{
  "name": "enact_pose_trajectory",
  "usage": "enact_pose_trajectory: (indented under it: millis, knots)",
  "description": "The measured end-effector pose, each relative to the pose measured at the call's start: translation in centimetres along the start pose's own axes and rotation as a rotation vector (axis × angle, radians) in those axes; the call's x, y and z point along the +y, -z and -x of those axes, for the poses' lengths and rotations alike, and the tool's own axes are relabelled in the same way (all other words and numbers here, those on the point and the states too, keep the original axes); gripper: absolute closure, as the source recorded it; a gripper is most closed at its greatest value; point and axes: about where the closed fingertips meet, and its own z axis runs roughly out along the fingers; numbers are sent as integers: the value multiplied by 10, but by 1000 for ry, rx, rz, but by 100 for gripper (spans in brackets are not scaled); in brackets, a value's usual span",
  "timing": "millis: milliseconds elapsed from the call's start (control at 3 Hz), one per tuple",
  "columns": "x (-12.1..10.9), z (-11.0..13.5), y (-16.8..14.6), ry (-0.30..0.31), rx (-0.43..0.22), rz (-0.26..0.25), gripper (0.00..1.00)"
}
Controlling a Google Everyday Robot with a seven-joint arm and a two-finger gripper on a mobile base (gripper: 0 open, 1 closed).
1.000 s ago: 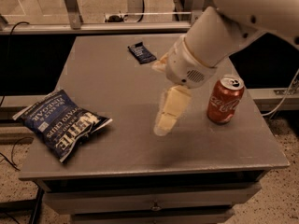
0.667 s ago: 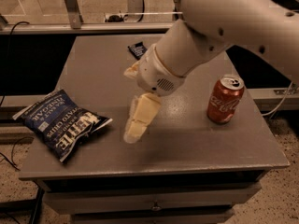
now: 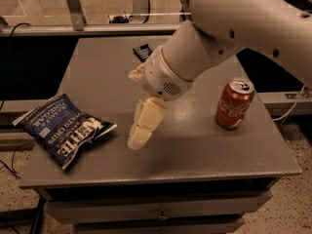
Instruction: Move blue chip bag near rxbar blueberry
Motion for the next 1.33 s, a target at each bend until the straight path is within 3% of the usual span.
enact_pose_trajectory:
  millis: [667, 1333]
  knots:
    - [-10, 31, -57, -17, -147, 38, 0]
    - [-12, 57, -107, -87, -227, 102, 0]
